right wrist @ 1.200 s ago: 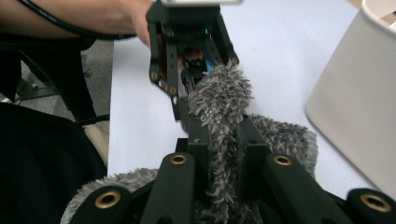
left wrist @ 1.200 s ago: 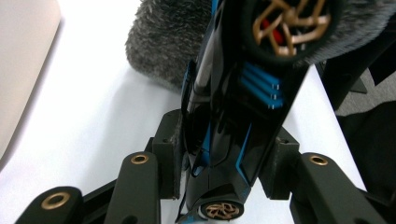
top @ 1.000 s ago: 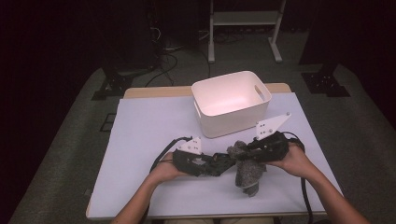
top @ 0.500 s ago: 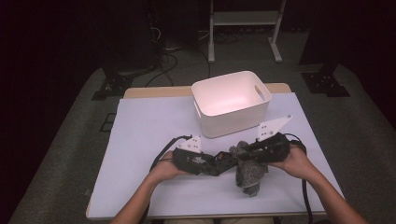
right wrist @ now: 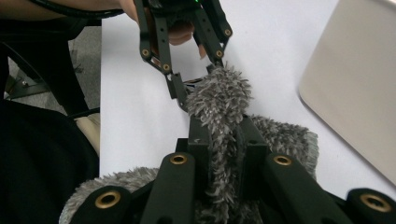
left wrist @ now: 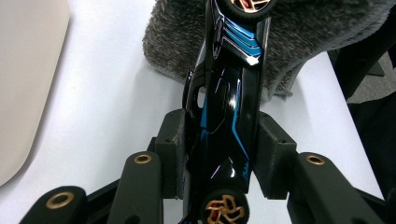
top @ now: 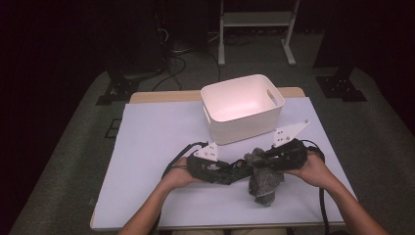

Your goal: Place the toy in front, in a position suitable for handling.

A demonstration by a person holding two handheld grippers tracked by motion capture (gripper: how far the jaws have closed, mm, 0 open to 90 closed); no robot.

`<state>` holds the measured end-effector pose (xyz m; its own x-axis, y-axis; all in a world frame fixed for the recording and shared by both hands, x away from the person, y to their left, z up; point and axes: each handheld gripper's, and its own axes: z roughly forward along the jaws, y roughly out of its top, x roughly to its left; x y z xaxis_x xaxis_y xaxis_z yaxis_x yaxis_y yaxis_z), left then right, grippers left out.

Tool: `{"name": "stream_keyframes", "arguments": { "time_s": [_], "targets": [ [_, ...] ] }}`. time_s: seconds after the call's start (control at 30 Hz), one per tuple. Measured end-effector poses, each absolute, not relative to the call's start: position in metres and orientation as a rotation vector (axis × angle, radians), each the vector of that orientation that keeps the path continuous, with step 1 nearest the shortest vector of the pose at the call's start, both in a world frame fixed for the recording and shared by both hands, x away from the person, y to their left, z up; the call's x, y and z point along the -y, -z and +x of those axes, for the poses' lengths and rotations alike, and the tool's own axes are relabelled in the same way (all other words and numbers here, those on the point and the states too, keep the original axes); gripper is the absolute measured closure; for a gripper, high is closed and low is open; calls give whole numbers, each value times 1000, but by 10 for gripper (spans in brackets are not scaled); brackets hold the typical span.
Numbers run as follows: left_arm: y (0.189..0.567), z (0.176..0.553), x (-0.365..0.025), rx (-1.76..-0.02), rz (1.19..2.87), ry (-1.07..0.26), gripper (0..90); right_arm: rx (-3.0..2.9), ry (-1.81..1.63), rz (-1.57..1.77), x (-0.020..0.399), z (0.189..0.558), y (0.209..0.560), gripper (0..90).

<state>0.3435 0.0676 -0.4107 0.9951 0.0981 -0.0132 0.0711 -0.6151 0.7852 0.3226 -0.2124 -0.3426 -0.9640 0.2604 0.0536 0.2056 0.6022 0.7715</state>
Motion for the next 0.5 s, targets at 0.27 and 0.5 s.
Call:
{"name": "stream_keyframes", "arguments": {
  "time_s": [0.27, 0.5],
  "targets": [
    [409, 347, -65, -139, 2243, -21, 601, -2731, -1358, 482, 225, 326, 354, 787],
    [422, 350, -58, -146, 2284, -10, 565, -2720, -1379, 522, 233, 325, 362, 787]
  ]
}}
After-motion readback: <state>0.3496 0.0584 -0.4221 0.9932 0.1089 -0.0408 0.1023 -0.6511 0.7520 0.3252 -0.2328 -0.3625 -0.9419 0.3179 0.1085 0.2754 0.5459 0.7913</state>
